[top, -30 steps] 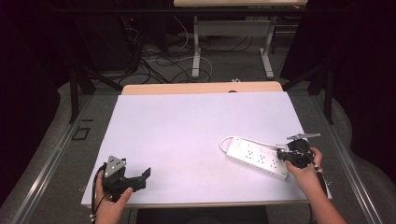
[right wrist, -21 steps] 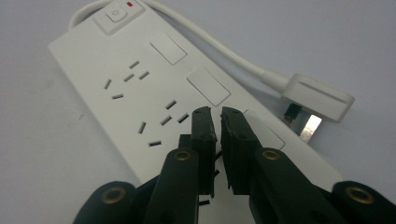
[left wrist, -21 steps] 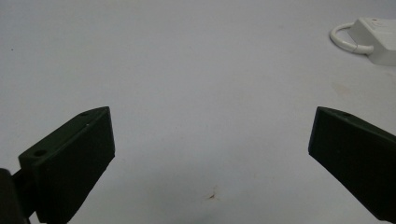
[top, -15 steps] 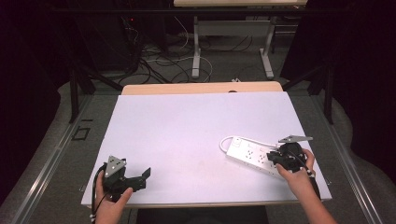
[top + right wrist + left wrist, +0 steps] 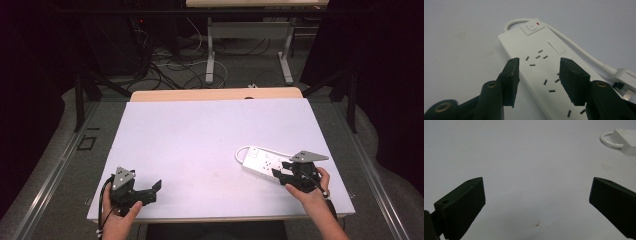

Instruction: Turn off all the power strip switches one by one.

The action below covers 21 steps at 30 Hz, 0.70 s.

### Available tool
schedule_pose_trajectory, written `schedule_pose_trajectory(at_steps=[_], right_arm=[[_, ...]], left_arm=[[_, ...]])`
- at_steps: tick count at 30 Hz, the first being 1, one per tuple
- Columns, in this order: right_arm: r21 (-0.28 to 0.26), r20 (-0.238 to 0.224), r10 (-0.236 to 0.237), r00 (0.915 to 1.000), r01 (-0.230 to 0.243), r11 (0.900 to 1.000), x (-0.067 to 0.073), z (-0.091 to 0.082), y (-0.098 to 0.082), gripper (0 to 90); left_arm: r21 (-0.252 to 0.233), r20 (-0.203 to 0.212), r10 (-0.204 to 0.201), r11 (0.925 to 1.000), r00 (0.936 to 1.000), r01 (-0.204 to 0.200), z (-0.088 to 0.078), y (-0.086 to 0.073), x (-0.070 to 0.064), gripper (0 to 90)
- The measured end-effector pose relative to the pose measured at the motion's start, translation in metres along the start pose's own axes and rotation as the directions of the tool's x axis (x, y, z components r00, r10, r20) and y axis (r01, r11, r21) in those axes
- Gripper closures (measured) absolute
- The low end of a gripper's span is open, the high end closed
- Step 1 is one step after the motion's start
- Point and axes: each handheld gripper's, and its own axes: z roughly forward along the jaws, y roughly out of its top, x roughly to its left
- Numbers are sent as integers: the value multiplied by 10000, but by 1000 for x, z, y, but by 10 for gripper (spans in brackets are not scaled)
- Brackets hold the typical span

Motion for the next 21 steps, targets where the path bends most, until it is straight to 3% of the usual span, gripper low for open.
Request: schedule_pose_trajectory(at_steps=[5,10,15,21], right_arm=[[-497,-258,-675,9974,661,9966,17,0,-1,375],[-611,-526,-746,9958,714,9956,33,0,-3,369],[-1220,-513,-1111,9925,1042,9870,44,-2,-3,264],[-1140,-754,-865,9934,776,9904,51,7,-9,154]], left_arm=[[-25,32,30,10000,10000,-30,1,0,-1,4],[11,59,101,9999,9999,-101,1,0,-1,4],[56,124,127,9999,9998,-128,1,0,-2,4],[121,207,185,9998,9996,-187,1,0,-2,4]])
